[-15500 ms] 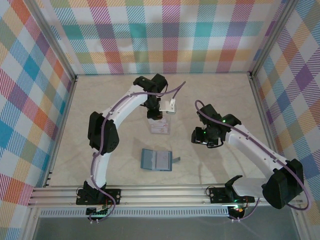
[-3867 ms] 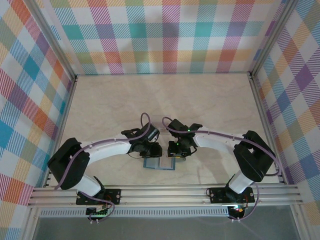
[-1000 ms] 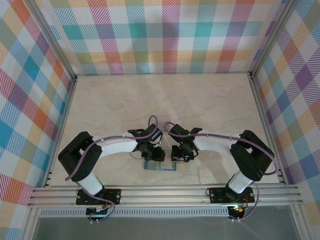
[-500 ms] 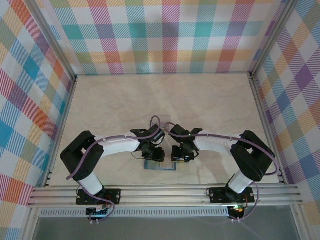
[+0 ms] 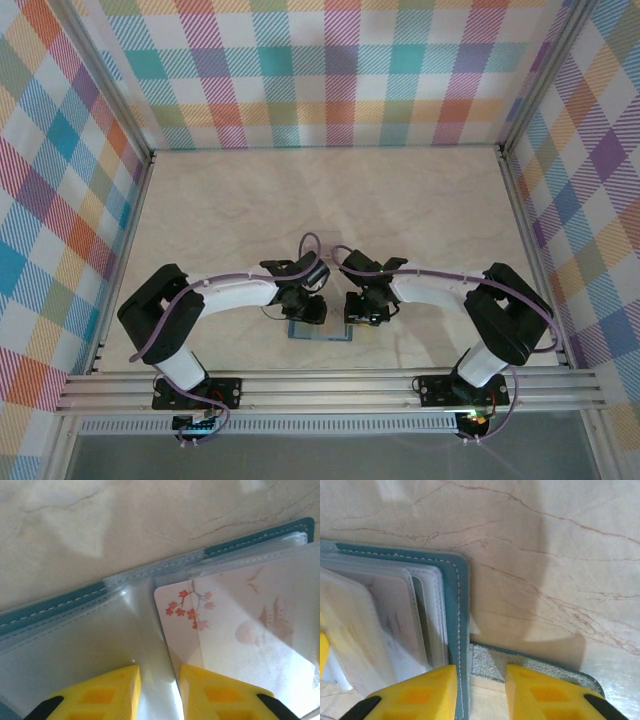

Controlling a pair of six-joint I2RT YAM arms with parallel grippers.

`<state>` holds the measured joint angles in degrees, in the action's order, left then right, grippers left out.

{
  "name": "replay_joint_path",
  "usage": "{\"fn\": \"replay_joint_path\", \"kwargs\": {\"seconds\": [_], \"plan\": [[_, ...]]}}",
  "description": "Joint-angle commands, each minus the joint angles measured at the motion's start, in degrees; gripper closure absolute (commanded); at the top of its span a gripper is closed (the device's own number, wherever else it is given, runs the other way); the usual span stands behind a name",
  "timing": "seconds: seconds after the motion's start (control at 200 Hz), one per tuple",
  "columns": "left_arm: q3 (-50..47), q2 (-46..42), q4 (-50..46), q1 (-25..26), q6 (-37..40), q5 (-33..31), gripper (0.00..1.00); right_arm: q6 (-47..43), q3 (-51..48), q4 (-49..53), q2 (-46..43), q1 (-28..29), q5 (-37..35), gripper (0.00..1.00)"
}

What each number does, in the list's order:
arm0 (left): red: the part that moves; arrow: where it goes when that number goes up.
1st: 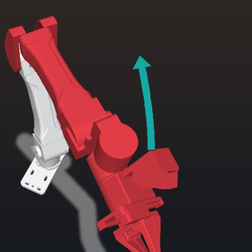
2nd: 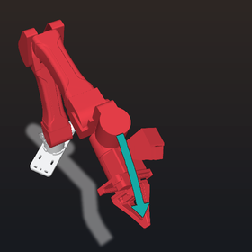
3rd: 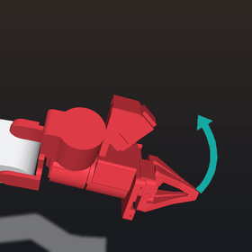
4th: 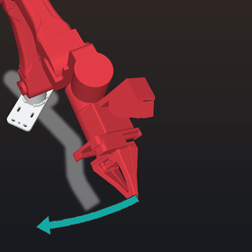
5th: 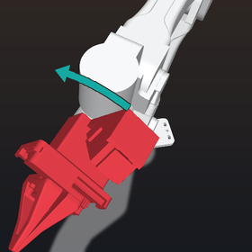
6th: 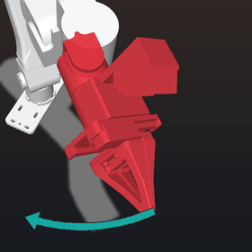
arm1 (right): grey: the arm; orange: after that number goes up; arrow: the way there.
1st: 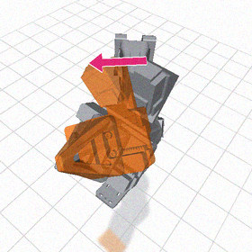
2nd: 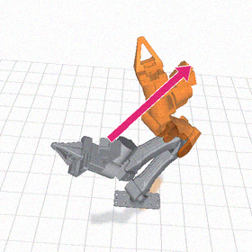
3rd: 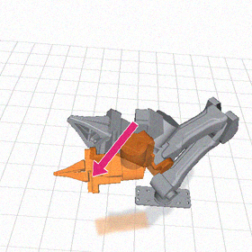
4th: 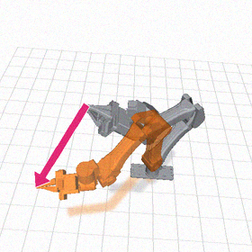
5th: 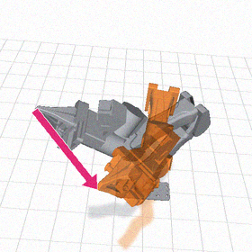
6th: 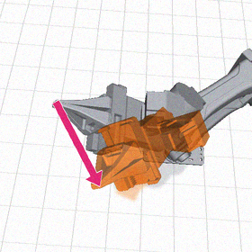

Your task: Take the credit cards out of the card holder

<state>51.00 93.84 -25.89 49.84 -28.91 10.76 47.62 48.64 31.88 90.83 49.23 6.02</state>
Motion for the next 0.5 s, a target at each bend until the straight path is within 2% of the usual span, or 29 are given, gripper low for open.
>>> {"fn": "replay_joint_path", "kwargs": {"seconds": [0.0, 0.495], "plan": [[-2.24, -1.67, -4.98, 0.14, -0.45, -3.29, 0.73, 0.96, -0.74, 2.55, -1.53, 0.52, -0.65, 0.67], [-1.34, -5.61, -6.90, 0.12, -0.18, -4.60, 0.81, 1.43, -0.13, 3.17, -2.58, 0.51, -1.36, 0.68]]}}
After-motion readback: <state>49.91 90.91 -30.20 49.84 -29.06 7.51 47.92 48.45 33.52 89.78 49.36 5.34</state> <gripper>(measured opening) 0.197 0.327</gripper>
